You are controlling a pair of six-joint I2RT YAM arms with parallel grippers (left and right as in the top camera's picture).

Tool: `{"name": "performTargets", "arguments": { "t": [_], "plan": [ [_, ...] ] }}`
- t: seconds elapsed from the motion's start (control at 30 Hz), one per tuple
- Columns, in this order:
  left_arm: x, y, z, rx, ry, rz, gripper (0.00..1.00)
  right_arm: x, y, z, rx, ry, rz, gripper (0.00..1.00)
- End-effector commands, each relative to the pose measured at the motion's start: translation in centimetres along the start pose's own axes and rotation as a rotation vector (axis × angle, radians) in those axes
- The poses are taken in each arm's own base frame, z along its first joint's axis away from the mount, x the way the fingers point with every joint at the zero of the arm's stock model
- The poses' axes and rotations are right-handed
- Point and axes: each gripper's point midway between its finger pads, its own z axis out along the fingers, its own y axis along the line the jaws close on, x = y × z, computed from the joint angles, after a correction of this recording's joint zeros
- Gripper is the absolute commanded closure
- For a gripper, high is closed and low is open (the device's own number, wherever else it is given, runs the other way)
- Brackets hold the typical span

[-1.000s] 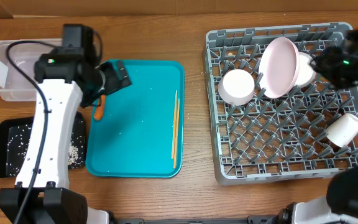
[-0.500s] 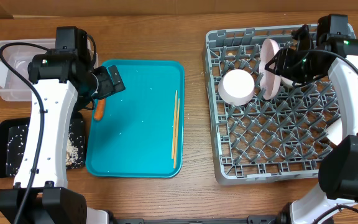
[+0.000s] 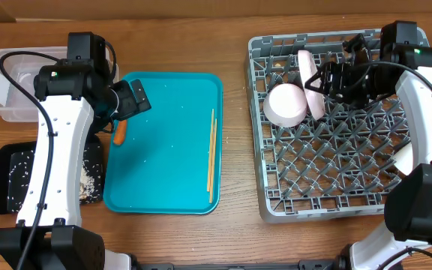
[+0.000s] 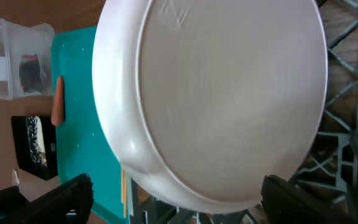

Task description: Sort waste into correct bins and load items into the dishwasher

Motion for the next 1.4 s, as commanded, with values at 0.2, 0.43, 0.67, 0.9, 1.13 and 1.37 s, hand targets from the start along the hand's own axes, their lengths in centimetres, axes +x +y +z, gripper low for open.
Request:
{"name": "performTargets", "arguments": {
  "t": [0.2,0.43,0.67,0.9,1.13,1.37],
  "plan": [
    [0.7,0.6,0.0,-0.029,0.028,0.062,0.0,0.1,3.2,-8.8,0.172,-0.207,-0.106,0.11],
    [2.2,5.2,-0.8,-0.276,0.065,0.034,0.0,3.9,8.6,-7.0,0.117,-0.097,-0.216,0.12],
    [2.2,5.0,-0.7,-0.263,0.069,0.034,0.0,5.9,13.4,-2.9,0.129,-0.032,-0.286,0.14],
    [1.5,4.7,-0.1,-0.252,0.054,0.07,0.0,8.4,15.9,1.7,0.192,0.053,-0.283,0.18],
    [1.4,4.8,1.5,-0.266,0.092,0.079,0.0,11.4,16.4,7.9,0.241,0.201,-0.21,0.31],
    [1.4,5.0,2.9,-0.283,0.125,0.08,0.0,14.5,16.0,15.2,0.317,0.324,-0.169,0.43]
  ]
}}
